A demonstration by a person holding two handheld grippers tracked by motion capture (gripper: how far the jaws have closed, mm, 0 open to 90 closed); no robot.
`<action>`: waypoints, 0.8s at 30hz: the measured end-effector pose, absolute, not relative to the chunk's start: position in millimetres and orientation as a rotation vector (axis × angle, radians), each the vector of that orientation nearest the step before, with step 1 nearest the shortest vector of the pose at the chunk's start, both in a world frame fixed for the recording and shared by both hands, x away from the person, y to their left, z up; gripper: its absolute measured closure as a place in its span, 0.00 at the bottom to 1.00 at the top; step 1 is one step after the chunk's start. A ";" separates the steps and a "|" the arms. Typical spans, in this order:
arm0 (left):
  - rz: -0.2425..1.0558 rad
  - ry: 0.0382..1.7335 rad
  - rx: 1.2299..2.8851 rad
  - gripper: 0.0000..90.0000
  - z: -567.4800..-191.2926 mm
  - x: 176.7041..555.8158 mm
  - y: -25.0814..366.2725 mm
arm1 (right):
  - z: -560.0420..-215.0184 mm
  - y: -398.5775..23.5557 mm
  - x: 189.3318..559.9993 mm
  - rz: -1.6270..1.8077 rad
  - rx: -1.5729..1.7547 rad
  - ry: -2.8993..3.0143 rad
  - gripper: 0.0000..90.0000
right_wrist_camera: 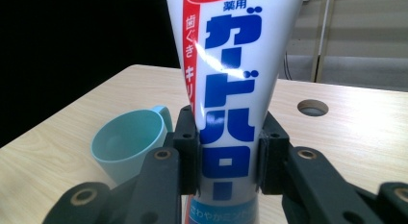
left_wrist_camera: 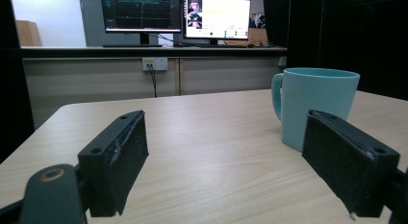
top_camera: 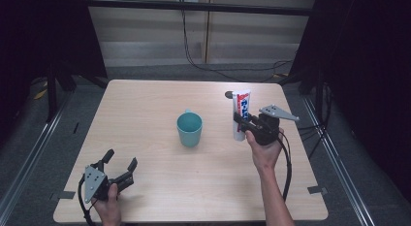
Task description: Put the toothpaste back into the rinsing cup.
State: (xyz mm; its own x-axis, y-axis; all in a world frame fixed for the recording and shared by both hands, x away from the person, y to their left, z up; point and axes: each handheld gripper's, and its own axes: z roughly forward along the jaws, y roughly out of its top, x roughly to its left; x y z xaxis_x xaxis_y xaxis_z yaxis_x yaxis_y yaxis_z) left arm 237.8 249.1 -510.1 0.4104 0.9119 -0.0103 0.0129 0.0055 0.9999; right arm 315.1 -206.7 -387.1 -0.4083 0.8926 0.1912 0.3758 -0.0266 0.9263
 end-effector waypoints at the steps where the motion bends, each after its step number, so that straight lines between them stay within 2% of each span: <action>1: 0.879 0.904 1.385 0.18 -510.0 237.8 249.1 | -386.8 -206.4 315.4 1.439 1.324 1.782 0.76; 24: 0.879 0.902 1.385 0.18 -510.1 237.8 249.1 | -379.9 -171.0 328.8 1.468 1.280 1.867 0.76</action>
State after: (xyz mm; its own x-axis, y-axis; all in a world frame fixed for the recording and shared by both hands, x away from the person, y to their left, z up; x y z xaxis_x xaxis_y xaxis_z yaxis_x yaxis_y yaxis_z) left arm 237.8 249.1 -510.1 0.4132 0.9106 -0.0101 0.0138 0.0048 0.9999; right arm 328.8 -171.0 -379.9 -0.4752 0.8581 0.1944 0.3913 0.0083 0.9202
